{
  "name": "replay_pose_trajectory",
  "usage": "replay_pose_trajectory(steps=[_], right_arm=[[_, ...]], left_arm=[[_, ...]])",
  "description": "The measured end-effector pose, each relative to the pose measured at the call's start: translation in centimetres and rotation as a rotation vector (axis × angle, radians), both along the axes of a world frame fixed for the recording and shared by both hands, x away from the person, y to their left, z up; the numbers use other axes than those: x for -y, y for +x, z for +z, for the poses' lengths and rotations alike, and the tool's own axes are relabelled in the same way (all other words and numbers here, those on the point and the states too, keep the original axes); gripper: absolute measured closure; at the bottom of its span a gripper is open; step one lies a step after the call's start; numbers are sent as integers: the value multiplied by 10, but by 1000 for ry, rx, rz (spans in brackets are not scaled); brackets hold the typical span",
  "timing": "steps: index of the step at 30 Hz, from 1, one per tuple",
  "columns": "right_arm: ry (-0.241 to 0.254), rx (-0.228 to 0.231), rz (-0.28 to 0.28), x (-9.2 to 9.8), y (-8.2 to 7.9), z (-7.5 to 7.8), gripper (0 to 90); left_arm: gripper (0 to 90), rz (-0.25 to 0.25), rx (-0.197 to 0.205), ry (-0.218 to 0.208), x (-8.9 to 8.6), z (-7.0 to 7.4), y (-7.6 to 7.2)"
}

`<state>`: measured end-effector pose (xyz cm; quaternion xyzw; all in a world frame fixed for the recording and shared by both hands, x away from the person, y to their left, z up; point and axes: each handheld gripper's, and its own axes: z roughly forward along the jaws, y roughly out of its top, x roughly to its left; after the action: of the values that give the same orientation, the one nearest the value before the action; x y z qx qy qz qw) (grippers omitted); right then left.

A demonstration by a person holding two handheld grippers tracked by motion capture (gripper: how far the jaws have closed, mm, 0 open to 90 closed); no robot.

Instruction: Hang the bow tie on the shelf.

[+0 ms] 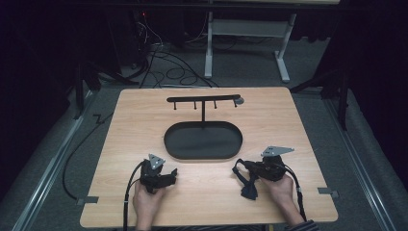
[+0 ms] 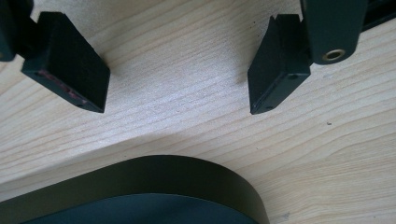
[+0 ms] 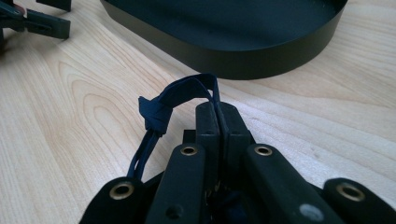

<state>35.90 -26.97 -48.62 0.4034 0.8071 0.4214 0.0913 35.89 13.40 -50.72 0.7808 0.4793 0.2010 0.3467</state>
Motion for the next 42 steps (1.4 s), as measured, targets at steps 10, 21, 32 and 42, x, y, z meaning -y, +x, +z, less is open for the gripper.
replay_pose_trajectory(steps=[10,21,32,42], right_arm=[[30,41,2,5,-6,10,900],[35,81,2,7,-9,23,900],[37,126,-7,12,-8,39,900],[30,154,-5,11,-5,50,900]], left_arm=[[213,0,0,0,0,0,0],[213,0,0,0,0,0,0],[213,0,0,0,0,0,0],[213,0,0,0,0,0,0]])
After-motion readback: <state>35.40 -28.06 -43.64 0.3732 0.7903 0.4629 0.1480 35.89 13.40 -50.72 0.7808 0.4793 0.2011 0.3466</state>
